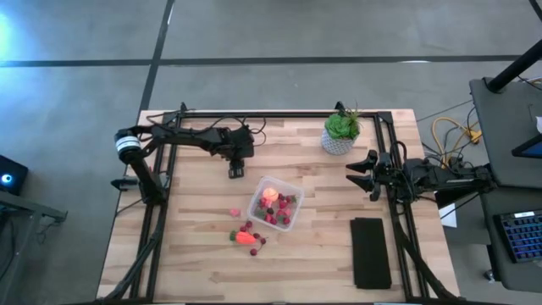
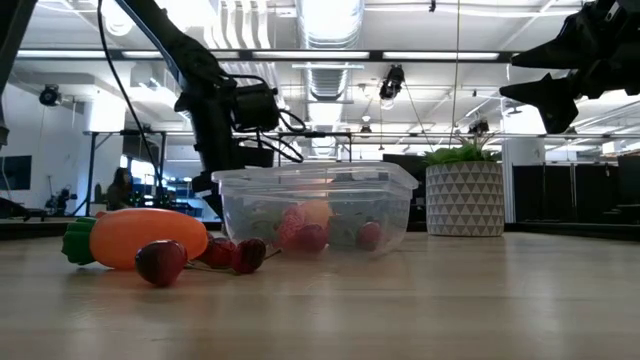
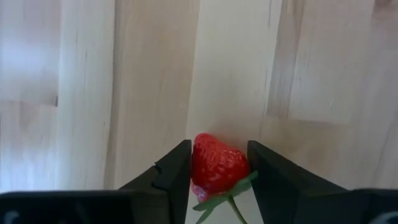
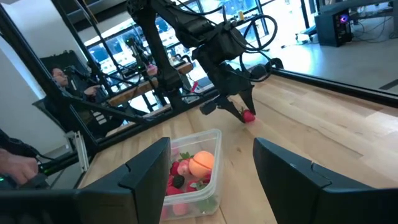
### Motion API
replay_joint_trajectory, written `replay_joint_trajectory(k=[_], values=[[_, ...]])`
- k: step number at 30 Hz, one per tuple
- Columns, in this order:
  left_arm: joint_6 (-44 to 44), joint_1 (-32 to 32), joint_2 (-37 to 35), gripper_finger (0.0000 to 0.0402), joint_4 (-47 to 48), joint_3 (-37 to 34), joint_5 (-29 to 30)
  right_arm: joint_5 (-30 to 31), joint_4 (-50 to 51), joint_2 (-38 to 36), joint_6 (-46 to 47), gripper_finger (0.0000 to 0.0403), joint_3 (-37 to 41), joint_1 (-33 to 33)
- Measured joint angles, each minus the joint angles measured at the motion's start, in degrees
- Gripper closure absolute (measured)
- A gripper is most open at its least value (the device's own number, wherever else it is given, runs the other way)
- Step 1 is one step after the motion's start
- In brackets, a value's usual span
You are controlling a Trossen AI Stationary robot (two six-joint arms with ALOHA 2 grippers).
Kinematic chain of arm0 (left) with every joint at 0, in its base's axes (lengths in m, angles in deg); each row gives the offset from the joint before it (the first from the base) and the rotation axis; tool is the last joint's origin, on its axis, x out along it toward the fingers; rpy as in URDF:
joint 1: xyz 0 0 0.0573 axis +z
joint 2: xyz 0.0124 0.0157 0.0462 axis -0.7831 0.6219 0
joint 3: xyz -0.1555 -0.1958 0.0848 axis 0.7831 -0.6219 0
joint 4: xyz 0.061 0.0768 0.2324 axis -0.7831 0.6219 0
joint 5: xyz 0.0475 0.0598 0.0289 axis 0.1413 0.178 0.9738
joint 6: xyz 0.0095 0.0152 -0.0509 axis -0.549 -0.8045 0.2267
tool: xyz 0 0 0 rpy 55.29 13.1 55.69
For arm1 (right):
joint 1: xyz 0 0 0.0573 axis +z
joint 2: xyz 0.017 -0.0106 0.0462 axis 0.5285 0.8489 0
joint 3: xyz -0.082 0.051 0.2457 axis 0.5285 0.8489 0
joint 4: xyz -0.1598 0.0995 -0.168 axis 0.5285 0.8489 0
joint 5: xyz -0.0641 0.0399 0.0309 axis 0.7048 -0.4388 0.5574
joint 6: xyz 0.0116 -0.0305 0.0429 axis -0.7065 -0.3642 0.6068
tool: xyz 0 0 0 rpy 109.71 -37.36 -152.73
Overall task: Pick and placing Produce into tupperware
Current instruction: Put the red strawberry into the transparent container, then put the pink peach into the transparent container
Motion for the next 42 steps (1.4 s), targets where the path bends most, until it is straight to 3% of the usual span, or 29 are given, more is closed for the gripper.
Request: replay_joint_trajectory(k=[7, 14, 18, 20, 22, 26, 33, 38, 42], values=[[3.2, -2.0, -6.4, 0.0278, 5.7, 5.0, -2.4, 0.0, 0.0, 0.0, 0.0, 0.0181, 0.0, 0.0], [11.6, -7.3, -15.3, 0.0279, 3.6, 10.6, -21.4, 0.0, 0.0, 0.0, 0.0, 0.0181, 0.0, 0.0], [18.5, -10.4, -13.7, 0.0278, 3.8, 10.7, -37.3, 0.0, 0.0, 0.0, 0.0, 0.0181, 0.0, 0.0], [20.9, -13.0, -11.9, 0.0278, 3.0, 10.7, -40.9, 0.0, 0.0, 0.0, 0.0, 0.0181, 0.0, 0.0], [21.1, -16.2, -10.0, 0.0278, 1.9, 10.7, -38.1, 0.0, 0.0, 0.0, 0.0, 0.0181, 0.0, 0.0], [21.5, -22.1, -7.1, 0.0257, 0.3, 11.2, -21.6, 0.0, 0.0, 0.0, 0.0, 0.0181, 0.0, 0.0], [22.6, -27.7, -7.2, 0.0163, 0.3, 13.4, -5.2, 0.0, 0.0, 0.0, 0.0, 0.0181, 0.0, 0.0], [26.7, -27.8, -11.5, 0.0104, 10.3, 13.2, -2.8, 0.0, 0.0, 0.0, 0.0, 0.0181, 0.0, 0.0], [29.1, -28.1, -12.8, 0.0100, 24.3, 11.5, -2.2, 0.0, 0.0, 0.0, 0.0, 0.0181, 0.0, 0.0]])
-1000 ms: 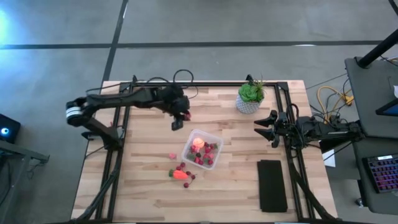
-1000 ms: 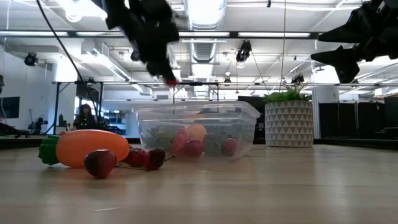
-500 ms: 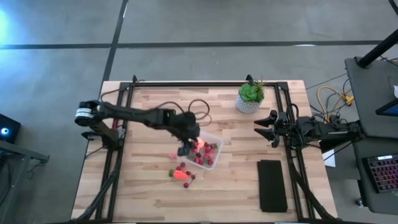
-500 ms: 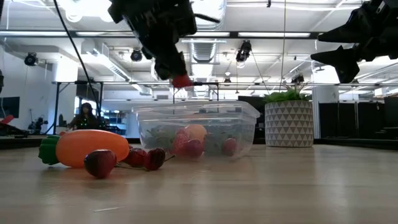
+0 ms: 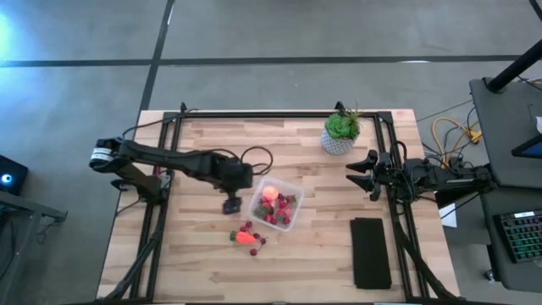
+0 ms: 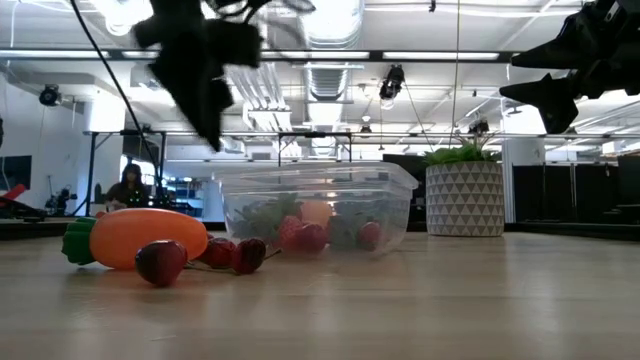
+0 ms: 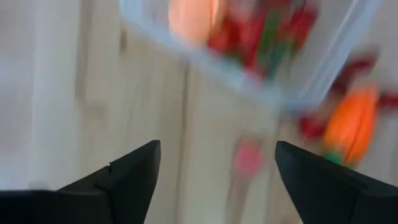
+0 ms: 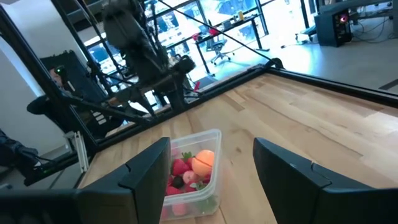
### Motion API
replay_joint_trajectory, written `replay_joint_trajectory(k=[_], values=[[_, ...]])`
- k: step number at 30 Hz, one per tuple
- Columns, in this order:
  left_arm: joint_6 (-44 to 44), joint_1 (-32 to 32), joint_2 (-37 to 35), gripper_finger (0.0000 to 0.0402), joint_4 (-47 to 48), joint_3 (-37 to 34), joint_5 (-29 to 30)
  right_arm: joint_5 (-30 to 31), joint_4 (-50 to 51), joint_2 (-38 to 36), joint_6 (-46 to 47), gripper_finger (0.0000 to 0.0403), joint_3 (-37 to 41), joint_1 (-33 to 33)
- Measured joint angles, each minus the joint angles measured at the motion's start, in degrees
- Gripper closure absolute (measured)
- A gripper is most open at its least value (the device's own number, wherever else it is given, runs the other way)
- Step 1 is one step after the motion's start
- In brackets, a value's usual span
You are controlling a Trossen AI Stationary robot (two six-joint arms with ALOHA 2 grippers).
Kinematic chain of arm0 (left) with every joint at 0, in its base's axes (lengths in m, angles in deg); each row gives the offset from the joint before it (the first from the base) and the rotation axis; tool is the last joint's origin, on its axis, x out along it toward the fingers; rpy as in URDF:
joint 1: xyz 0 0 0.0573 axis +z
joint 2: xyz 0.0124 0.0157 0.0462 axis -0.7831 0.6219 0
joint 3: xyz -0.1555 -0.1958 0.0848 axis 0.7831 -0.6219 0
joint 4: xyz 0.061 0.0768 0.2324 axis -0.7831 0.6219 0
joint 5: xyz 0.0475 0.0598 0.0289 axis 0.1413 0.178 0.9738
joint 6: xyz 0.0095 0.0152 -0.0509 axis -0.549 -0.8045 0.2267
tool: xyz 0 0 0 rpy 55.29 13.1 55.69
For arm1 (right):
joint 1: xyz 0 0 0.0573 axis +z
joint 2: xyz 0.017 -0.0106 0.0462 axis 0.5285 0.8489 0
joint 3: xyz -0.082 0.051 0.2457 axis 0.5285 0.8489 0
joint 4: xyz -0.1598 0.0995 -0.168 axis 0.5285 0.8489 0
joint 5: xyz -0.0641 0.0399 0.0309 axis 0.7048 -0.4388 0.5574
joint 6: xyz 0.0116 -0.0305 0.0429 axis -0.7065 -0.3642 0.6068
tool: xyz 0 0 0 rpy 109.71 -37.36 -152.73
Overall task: Pick and placing Produce into tupperware
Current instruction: Put the pink peach into the transparent container
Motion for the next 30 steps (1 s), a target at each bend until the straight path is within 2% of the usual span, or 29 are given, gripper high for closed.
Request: replay_joint_trajectory(k=[2, 5, 8, 12, 22, 30], values=[[-2.9, -1.6, -0.9, 0.0110, 2.1, -2.4, -1.0, 0.0, 0.0, 0.0, 0.0, 0.0181, 0.0, 0.0], [-9.7, -5.4, -2.3, 0.0129, -0.8, -7.6, -2.0, 0.0, 0.0, 0.0, 0.0, 0.0181, 0.0, 0.0], [-13.9, -8.1, -2.5, 0.0148, -8.2, -13.3, -1.1, 0.0, 0.0, 0.0, 0.0, 0.0181, 0.0, 0.0], [-14.0, -9.7, -2.5, 0.0164, -16.7, -18.1, -0.7, 0.0, 0.0, 0.0, 0.0, 0.0181, 0.0, 0.0], [-14.1, -9.5, 0.3, 0.0167, -23.9, -21.8, 0.3, 0.0, 0.0, 0.0, 0.0, 0.0181, 0.0, 0.0], [-14.0, -9.0, 4.9, 0.0169, -24.7, -21.7, 0.5, 0.0, 0.0, 0.0, 0.0, 0.0181, 0.0, 0.0]])
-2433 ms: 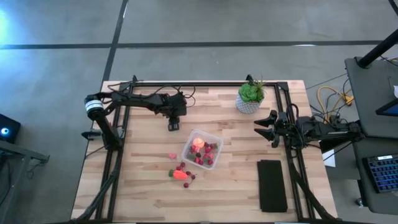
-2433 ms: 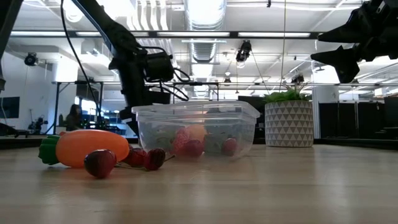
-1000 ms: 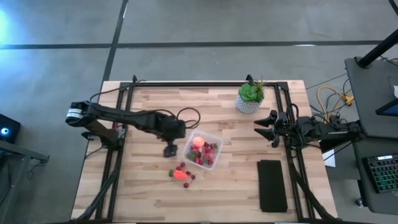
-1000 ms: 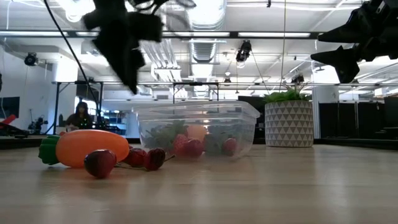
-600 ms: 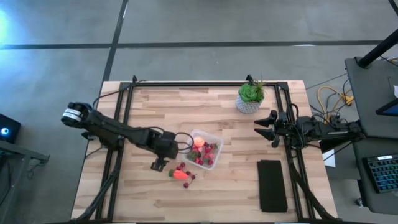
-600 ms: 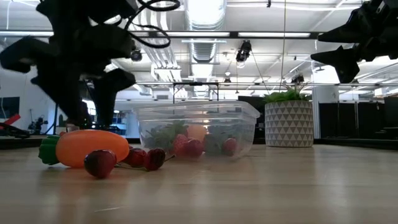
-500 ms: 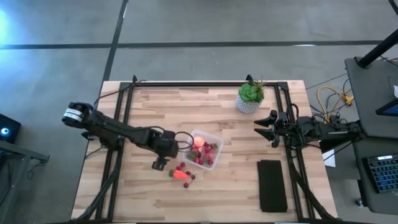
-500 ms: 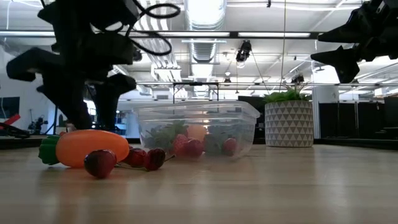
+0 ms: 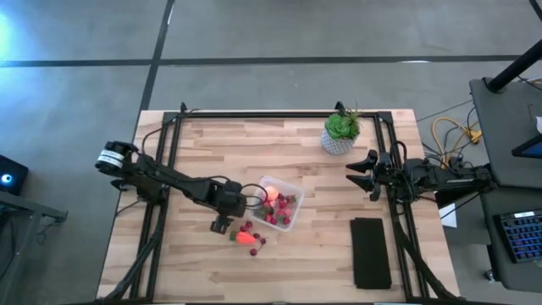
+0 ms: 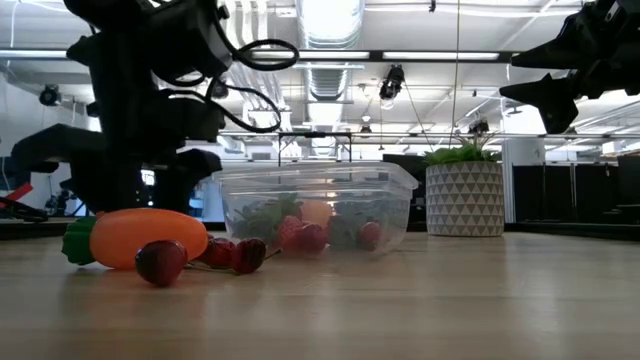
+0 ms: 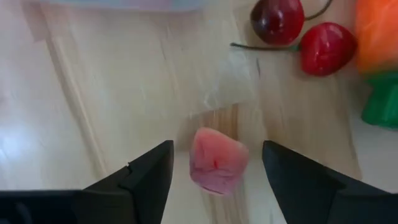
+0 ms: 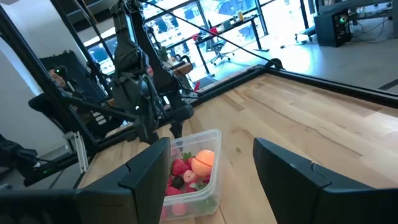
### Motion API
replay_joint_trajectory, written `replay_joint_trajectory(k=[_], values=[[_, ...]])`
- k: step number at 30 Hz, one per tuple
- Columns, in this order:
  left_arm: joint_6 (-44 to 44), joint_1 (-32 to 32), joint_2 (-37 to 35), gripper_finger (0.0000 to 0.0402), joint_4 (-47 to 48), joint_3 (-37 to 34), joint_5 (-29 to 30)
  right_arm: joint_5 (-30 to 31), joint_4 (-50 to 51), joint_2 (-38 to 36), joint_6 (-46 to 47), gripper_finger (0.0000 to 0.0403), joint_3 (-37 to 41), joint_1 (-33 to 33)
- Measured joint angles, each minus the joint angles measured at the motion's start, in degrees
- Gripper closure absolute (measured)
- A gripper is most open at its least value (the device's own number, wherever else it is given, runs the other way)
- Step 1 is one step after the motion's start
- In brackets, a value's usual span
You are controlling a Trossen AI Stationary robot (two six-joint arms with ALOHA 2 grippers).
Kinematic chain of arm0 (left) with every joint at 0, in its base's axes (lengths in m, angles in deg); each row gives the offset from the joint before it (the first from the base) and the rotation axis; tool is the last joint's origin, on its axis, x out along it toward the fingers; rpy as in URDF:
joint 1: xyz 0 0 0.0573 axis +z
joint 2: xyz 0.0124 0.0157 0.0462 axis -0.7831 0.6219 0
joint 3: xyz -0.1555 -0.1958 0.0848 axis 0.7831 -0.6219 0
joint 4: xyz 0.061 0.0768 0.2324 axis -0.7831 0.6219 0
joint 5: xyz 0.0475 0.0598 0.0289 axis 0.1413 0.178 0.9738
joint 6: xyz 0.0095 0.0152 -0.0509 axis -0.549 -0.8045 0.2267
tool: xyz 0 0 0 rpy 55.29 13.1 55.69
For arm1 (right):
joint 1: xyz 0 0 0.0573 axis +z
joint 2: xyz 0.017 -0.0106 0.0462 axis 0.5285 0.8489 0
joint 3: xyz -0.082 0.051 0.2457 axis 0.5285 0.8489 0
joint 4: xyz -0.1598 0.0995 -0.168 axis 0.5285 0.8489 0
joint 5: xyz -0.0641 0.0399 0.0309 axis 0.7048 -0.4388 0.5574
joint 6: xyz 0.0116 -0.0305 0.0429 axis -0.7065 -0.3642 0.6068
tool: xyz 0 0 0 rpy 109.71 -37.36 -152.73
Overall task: Pick and placing Produce into tupperware
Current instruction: Put the pink peach into the transparent container, then put the orange carrot into the transparent container
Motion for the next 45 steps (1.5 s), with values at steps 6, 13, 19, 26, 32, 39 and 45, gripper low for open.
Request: replay_joint_trajectory(k=[6, 13, 19, 26, 32, 39, 45], values=[[-0.3, 0.4, 0.5, 0.0224, -0.1, 0.2, -0.6, 0.0, 0.0, 0.0, 0.0, 0.0181, 0.0, 0.0], [-0.4, 1.0, -0.4, 0.0317, 0.6, 0.2, 2.3, 0.0, 0.0, 0.0, 0.0, 0.0181, 0.0, 0.0], [-2.9, 1.2, -8.0, 0.0334, 5.7, 4.8, 14.9, 0.0, 0.0, 0.0, 0.0, 0.0181, 0.0, 0.0], [-6.5, 2.5, -13.9, 0.0298, -9.5, 9.7, 8.1, 0.0, 0.0, 0.0, 0.0, 0.0181, 0.0, 0.0], [-8.7, 3.3, -5.0, 0.0295, -8.7, 12.0, 3.7, 0.0, 0.0, 0.0, 0.0, 0.0181, 0.0, 0.0], [-8.9, 3.4, -3.1, 0.0288, -9.4, 16.6, 6.5, 0.0, 0.0, 0.0, 0.0, 0.0181, 0.0, 0.0], [-2.6, 3.6, -3.1, 0.0232, -8.4, 17.4, 10.1, 0.0, 0.0, 0.0, 0.0, 0.0181, 0.0, 0.0]])
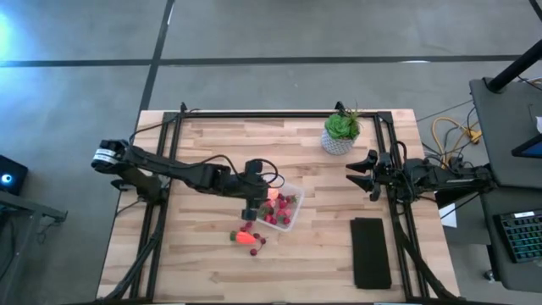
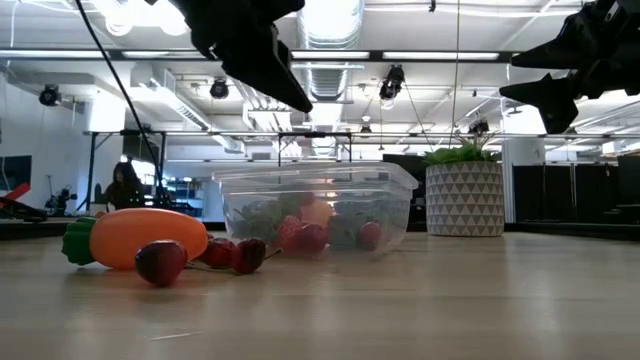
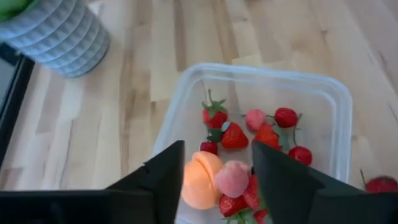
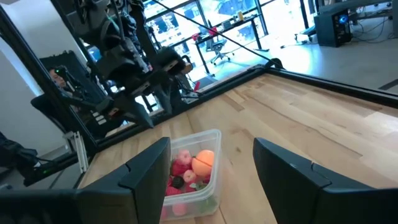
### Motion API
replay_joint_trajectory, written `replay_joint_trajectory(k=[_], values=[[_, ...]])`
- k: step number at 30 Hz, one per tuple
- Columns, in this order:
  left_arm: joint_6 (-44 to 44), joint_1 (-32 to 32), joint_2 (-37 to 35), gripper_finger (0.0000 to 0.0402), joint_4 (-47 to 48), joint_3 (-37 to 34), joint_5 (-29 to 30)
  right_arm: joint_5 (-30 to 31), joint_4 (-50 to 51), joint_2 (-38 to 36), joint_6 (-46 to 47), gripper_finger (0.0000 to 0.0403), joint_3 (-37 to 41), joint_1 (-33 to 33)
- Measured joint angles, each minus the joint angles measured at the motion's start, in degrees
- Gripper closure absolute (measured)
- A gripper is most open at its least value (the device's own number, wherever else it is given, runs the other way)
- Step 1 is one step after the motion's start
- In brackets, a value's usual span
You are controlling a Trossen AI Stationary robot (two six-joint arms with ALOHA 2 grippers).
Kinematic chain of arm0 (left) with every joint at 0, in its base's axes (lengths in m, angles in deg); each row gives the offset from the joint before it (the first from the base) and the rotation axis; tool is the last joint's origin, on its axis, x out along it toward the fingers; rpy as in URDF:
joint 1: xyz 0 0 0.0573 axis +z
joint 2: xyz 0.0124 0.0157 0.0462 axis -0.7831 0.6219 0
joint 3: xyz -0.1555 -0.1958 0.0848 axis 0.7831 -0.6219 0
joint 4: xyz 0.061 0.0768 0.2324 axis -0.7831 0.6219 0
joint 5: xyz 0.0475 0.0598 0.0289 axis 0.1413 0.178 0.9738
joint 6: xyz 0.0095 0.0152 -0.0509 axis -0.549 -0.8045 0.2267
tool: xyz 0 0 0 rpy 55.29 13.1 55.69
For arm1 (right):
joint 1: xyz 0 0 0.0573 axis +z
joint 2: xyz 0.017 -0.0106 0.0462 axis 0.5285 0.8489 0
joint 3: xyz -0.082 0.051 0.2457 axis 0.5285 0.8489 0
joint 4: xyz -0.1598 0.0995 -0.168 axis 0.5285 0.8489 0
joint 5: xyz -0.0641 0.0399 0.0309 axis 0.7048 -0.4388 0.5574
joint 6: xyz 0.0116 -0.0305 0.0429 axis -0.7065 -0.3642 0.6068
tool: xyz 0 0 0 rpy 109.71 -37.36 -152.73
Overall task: Pick and placing Produce into tupperware
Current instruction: Put the orange carrot into the transparent container
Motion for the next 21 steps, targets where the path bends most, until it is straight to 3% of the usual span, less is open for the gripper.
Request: replay_joint_trajectory(k=[4, 9, 14, 21], values=[[2.6, 0.0, -0.3, 0.0179, 0.9, 0.1, 3.0, 0.0, 0.0, 0.0, 0.0, 0.0181, 0.0, 0.0], [2.8, -0.3, -3.7, 0.0140, 14.8, 0.2, 3.6, 0.0, 0.0, 0.0, 0.0, 0.0181, 0.0, 0.0], [9.3, -0.9, -6.5, 0.0141, 29.6, -0.9, -2.6, 0.0, 0.0, 0.0, 0.0, 0.0181, 0.0, 0.0], [10.0, -6.6, -8.7, 0.0164, 28.7, -5.2, -7.1, 0.0, 0.0, 0.0, 0.0, 0.0181, 0.0, 0.0]])
